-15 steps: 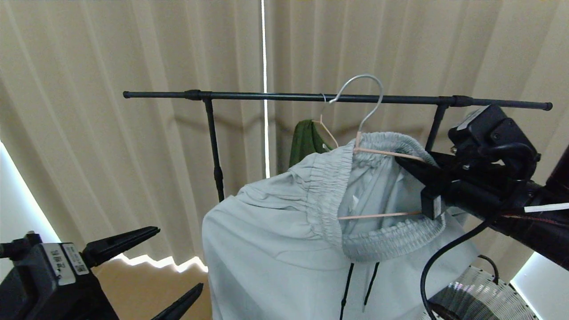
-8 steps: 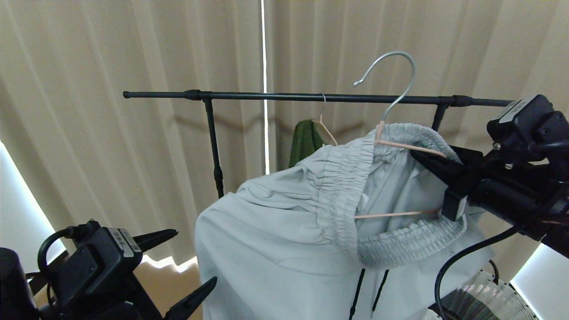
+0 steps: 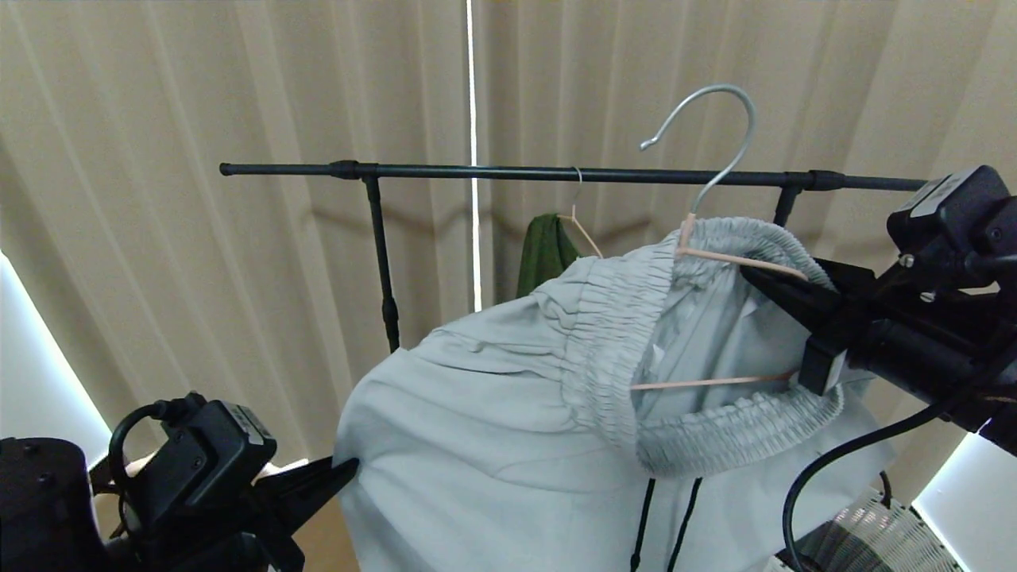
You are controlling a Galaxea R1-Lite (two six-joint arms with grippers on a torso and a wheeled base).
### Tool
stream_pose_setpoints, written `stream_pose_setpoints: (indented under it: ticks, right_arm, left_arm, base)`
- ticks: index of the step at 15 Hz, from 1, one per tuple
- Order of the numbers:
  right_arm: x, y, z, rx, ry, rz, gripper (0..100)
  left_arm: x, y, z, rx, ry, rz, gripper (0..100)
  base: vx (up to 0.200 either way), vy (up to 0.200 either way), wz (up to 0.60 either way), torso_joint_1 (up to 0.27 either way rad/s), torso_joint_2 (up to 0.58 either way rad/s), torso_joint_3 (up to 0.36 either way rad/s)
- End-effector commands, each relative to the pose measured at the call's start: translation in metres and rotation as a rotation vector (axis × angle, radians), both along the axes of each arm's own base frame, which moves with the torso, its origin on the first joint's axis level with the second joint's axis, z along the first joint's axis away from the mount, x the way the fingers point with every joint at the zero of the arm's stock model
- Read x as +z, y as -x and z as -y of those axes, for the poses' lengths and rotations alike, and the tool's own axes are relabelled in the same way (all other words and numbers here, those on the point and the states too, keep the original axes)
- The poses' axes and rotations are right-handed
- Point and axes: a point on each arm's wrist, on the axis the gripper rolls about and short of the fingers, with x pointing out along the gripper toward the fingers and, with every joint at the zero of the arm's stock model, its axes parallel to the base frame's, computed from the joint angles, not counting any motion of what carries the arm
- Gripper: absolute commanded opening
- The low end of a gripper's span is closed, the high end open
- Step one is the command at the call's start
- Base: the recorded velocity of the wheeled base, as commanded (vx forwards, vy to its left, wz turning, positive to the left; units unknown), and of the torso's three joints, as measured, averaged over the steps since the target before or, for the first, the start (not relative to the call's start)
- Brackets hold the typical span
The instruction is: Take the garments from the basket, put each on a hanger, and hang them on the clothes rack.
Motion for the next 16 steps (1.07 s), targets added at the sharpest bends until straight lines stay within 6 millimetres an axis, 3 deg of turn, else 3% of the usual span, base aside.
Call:
stream_pose_setpoints:
  ticks: [1, 6, 7, 12, 16]
  right_arm:
    - [0.000, 0.000, 0.001, -0.008, 0.000, 0.001, 0]
    - [-0.001, -0.004, 0.007, -0.046, 0.005, -0.005, 0]
    - [-0.001, -0.005, 0.006, -0.046, 0.004, -0.004, 0]
    - [-0.003, -0.007, 0.017, -0.117, 0.033, -0.048, 0]
    - [-0.004, 0.009, 0.049, -0.329, 0.087, -0.142, 0]
  left_arm:
    - [-0.005, -0.004, -0.016, 0.094, -0.033, -0.008, 0]
    - [-0.012, 0.000, -0.041, 0.203, -0.118, 0.012, 0]
    - [-0.010, 0.002, -0.041, 0.201, -0.115, 0.029, 100]
    - [-0.001, 0.011, -0.043, 0.196, -0.082, 0.090, 100]
    - [0.012, 0.049, -0.057, 0.216, -0.014, 0.256, 100]
  base:
    - [0.000, 0.000, 0.00, 0.000, 0.00, 0.000]
    - [0.000, 0.000, 0.00, 0.000, 0.00, 0.000]
    - [0.000, 0.000, 0.00, 0.000, 0.00, 0.000]
    - [0.000, 0.000, 0.00, 0.000, 0.00, 0.000]
    - [0.000, 0.000, 0.00, 0.000, 0.00, 0.000]
